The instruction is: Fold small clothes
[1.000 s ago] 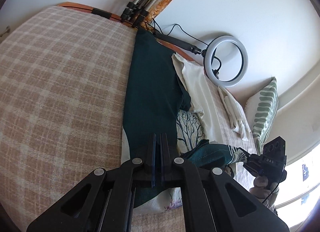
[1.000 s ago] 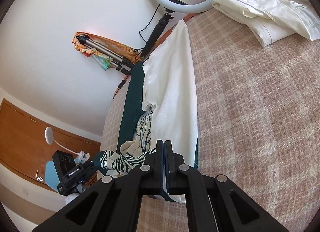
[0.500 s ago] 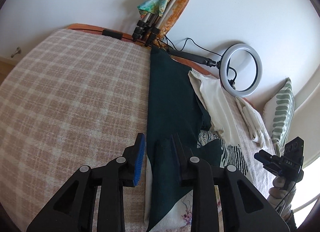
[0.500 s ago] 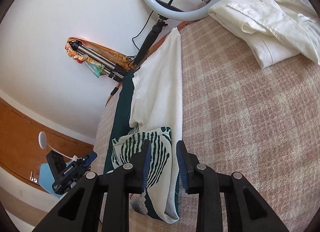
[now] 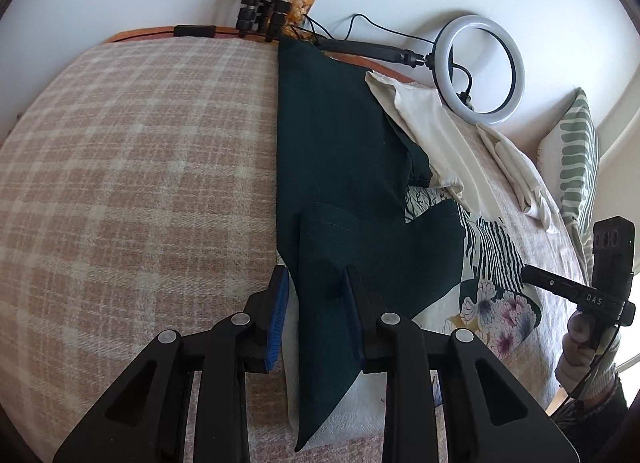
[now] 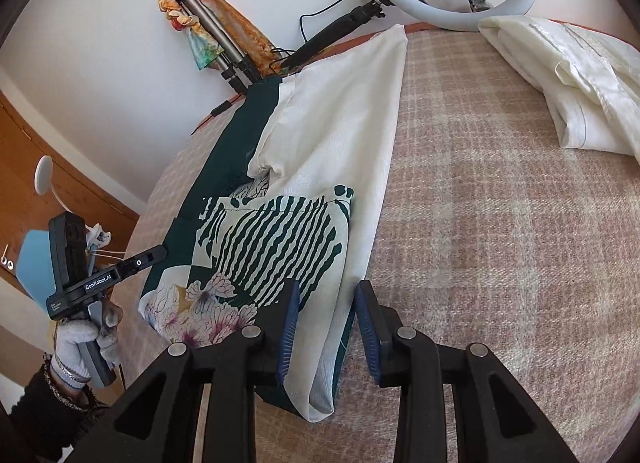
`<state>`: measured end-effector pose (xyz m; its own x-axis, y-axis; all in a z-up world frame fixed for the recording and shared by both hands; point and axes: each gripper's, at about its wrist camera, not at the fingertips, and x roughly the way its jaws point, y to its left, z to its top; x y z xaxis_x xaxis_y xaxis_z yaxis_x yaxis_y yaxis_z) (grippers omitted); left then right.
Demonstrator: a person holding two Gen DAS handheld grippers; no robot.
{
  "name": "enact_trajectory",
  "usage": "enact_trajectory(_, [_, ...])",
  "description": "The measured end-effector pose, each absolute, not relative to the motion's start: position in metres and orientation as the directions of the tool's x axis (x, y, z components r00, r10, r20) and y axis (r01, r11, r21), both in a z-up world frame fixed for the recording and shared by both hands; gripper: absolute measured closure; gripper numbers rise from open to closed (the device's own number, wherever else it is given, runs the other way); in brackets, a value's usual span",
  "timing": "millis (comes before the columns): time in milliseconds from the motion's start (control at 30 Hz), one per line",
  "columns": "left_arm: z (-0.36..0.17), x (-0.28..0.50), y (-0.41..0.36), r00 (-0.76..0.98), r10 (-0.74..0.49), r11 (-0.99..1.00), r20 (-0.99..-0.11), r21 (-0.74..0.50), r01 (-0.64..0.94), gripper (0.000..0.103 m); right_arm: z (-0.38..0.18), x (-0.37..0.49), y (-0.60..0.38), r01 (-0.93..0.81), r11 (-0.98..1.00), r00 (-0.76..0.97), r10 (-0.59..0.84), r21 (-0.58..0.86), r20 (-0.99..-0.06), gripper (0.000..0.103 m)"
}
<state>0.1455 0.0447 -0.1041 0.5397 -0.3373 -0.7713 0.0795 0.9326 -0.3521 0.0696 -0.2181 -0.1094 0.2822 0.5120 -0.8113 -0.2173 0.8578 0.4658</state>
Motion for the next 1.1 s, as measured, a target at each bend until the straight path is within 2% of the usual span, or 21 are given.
enact_trajectory(267, [-0.103, 0.145, 0.036, 0.554, -0.328, 0.94, -0.765, -0.32, 0.116, 0.079, -0.107, 0.066, -0.209, -0.257, 0.871, 0.293, 0.483, 0.419, -0.825, 0.074])
enact_trajectory(300, [-0.103, 0.144, 0.033, 0.559, -0.326, 0.943, -0.763, -0.309, 0.128, 0.086, -0.107, 0.065, -0.208, -0.263, 0.871, 0.291, 0.482, 0.415, -0.827, 0.076])
enact_trajectory(333, [-0.102, 0.143, 0.031, 0.561, -0.324, 0.944, -0.762, -0.298, 0.14, 0.093, -0.107, 0.064, -0.206, -0.267, 0.872, 0.291, 0.479, 0.41, -0.828, 0.078])
enact_trajectory(400, [-0.103, 0.143, 0.028, 0.566, -0.331, 0.942, -0.755, -0.298, 0.153, 0.097, -0.107, 0.063, -0.204, -0.277, 0.875, 0.291, 0.469, 0.396, -0.834, 0.084])
enact_trajectory(433, [-0.102, 0.143, 0.029, 0.571, -0.332, 0.941, -0.751, -0.301, 0.152, 0.099, -0.107, 0.062, -0.203, -0.278, 0.878, 0.293, 0.463, 0.389, -0.837, 0.09])
enact_trajectory(533, [-0.096, 0.14, 0.03, 0.604, -0.317, 0.945, -0.732, -0.295, 0.139, 0.1, -0.104, 0.058, -0.201, -0.29, 0.888, 0.31, 0.439, 0.356, -0.843, 0.1])
enact_trajectory(667, [-0.096, 0.14, 0.035, 0.617, -0.293, 0.952, -0.73, -0.281, 0.119, 0.1, -0.101, 0.055, -0.201, -0.291, 0.911, 0.341, 0.384, 0.292, -0.858, 0.103])
enact_trajectory(833, [-0.107, 0.145, 0.05, 0.593, -0.256, 0.955, -0.764, -0.296, 0.03, 0.099, -0.101, 0.055, -0.206, -0.279, 0.92, 0.347, 0.364, 0.275, -0.864, 0.101])
enact_trajectory(900, [-0.105, 0.143, 0.055, 0.61, -0.233, 0.958, -0.757, -0.287, 0.009, 0.097, -0.101, 0.056, -0.207, -0.274, 0.925, 0.339, 0.349, 0.263, -0.874, 0.096])
enact_trajectory(967, [-0.099, 0.141, 0.057, 0.626, -0.231, 0.958, -0.745, -0.285, 0.014, 0.091, -0.097, 0.054, -0.208, -0.27, 0.94, 0.376, 0.302, 0.209, -0.876, 0.093])
enact_trajectory(1033, [-0.093, 0.141, 0.056, 0.636, -0.237, 0.957, -0.734, -0.288, 0.024, 0.09, -0.091, 0.053, -0.208, -0.278, 0.937, 0.395, 0.313, 0.212, -0.864, 0.081])
enact_trajectory(1100, [-0.088, 0.142, 0.052, 0.631, -0.248, 0.958, -0.735, -0.283, 0.047, 0.09, -0.086, 0.052, -0.206, -0.294, 0.926, 0.406, 0.345, 0.236, -0.846, 0.075])
